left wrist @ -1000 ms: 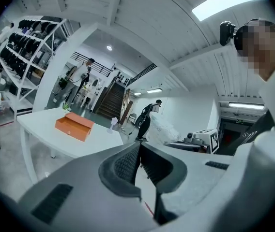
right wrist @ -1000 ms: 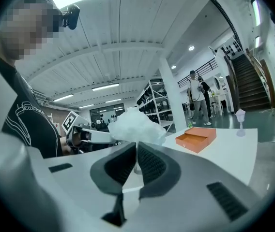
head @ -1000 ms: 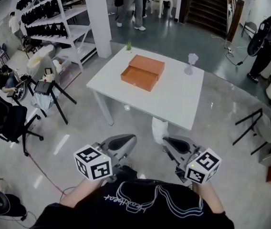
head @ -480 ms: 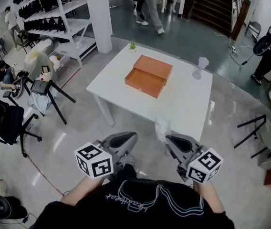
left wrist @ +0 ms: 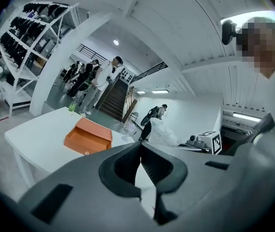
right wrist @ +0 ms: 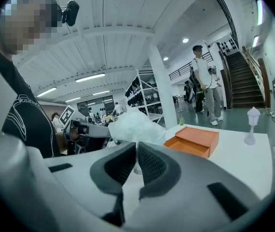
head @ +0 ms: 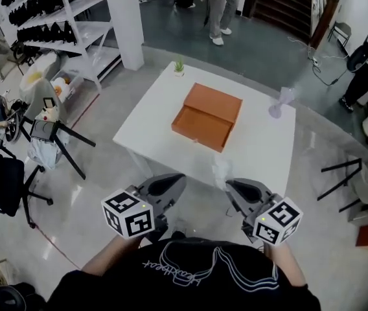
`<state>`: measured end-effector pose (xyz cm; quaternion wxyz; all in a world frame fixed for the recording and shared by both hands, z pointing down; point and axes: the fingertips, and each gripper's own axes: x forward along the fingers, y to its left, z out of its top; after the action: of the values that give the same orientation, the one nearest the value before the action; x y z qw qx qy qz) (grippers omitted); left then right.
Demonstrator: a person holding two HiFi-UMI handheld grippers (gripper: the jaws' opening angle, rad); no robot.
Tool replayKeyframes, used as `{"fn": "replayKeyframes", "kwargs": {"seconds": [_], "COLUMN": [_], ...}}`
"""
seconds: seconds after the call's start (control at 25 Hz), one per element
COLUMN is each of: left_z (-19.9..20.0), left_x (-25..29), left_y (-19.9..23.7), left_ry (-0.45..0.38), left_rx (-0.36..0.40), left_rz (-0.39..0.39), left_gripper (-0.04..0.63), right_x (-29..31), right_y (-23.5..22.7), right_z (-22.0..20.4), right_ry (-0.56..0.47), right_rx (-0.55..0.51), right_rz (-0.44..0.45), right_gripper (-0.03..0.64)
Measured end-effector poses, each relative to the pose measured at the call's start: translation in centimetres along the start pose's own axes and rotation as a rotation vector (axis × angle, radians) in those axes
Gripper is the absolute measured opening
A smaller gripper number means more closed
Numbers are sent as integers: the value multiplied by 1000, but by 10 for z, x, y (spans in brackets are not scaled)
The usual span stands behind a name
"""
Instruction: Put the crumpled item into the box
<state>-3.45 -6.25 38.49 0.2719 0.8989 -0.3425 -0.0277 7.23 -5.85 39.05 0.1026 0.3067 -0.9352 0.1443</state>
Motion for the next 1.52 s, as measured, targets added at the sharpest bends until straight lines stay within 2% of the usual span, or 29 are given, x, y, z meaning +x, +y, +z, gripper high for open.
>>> {"fn": "replayKeyframes", "kwargs": {"seconds": [0.2,0.44,0.88,1.52], "left_z": [19,35,42,74], "left_x": [13,24,34,54], "left_y": [43,77,114,173], "left_ry": [23,41,58,34], "left_rx": [5,33,37,-2], "left_rz": [-16,-25,6,78], "left_gripper": [5,5,5,5], "right_x": [39,77,123,209], "right_y": [-31,-58,-108,-193], "right_z": [8,10,-9,-59], "right_ry": [20,73,257,549], "right_rx": [-17,-86,-225,-244], "right_rz": [-60,-122,-192,-187], "right_gripper": [20,20,21,25]}}
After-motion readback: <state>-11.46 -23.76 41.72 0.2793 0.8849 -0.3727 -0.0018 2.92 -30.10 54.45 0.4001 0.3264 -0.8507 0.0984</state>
